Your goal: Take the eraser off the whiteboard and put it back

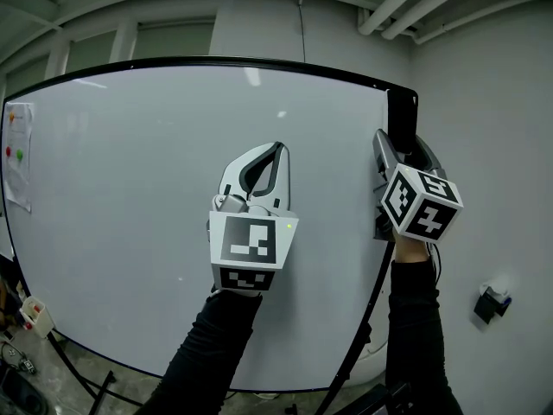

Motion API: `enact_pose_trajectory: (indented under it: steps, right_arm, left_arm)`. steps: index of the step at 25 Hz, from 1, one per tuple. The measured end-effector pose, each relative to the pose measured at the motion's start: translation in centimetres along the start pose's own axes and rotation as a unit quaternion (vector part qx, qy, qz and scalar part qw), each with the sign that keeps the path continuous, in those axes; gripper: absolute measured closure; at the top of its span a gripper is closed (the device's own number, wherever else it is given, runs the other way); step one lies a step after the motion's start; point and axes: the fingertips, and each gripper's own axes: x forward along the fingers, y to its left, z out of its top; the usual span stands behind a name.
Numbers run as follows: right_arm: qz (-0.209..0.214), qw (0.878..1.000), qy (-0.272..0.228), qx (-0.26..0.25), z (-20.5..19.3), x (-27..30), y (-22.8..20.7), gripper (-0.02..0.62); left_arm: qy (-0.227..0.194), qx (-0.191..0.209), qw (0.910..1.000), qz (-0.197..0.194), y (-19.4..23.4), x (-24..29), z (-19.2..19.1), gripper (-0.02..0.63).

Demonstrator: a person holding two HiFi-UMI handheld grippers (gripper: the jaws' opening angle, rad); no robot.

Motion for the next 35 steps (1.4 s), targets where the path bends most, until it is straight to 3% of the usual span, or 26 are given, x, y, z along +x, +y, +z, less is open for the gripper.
enact_pose_trajectory:
  steps: [8,22,30,35]
  right_arm:
    - [0.013,1.000,0.025,-0.004,-1.6,1.8,-1.1,0.314]
    - [0.029,0.999,0.022,-0.020,-1.9,1.3,-0.7,0.313]
    - [0.017,1.000,-0.011,-0.018,-0.6,-1.7,-1.0,0.311]
    - [0.046,0.999,-0.026,0.011,0.1,-4.5,0.8,0.323]
  left_arm:
    - [0.002,0.002,1.0000,0.008,-0.2,-0.1,-0.3,0.600]
    - [-0.001,0.004,1.0000,0.008,-0.6,0.0,-0.4,0.600]
    - [0.001,-0.001,1.0000,0.005,-1.3,-0.3,-0.6,0.600]
    - [0.006,-0.001,1.0000,0.005,-1.7,-0.7,-0.9,0.600]
